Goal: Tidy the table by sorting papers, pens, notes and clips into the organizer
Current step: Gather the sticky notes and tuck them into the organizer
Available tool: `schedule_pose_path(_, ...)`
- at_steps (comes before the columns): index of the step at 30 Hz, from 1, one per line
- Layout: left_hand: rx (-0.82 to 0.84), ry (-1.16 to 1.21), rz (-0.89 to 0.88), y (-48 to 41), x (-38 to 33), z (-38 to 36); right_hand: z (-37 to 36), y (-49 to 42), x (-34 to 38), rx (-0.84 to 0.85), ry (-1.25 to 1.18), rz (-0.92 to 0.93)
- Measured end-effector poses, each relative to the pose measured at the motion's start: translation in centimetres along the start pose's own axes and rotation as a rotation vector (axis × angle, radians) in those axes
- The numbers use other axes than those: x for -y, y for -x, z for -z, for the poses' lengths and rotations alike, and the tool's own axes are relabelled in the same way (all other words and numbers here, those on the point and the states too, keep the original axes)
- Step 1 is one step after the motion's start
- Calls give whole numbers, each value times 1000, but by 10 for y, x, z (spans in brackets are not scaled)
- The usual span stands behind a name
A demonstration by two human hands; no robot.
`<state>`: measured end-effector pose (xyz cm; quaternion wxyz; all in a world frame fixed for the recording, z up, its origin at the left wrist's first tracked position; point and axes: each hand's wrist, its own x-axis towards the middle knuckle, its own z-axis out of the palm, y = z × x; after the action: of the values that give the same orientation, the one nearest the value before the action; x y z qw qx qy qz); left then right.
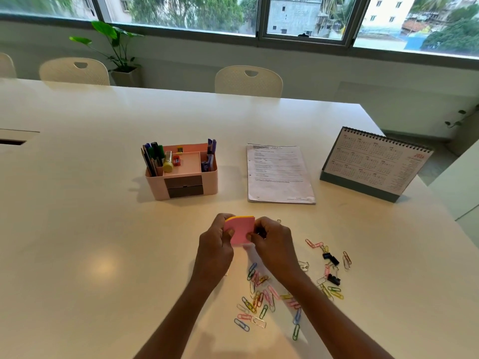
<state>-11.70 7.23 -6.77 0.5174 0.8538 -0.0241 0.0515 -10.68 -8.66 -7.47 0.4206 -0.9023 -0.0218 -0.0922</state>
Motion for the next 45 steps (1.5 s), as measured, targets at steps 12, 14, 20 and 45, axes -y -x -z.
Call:
schedule_pose_path(12, -51, -106, -155, -57, -20, 34, 41, -69, 45, -80, -12, 478)
schedule_pose_path(14, -66, -114, -199, -75, -27, 48, 42, -91, 54, -92, -26, 506)
schedule_pose_path(20, -354, -180, -410, -136, -53, 101, 41, -158, 92, -141, -131, 486)
schedule_pose_path(45, -250, -583, -317, -282, -12, 147, -31, -324, 112, 162, 186, 512)
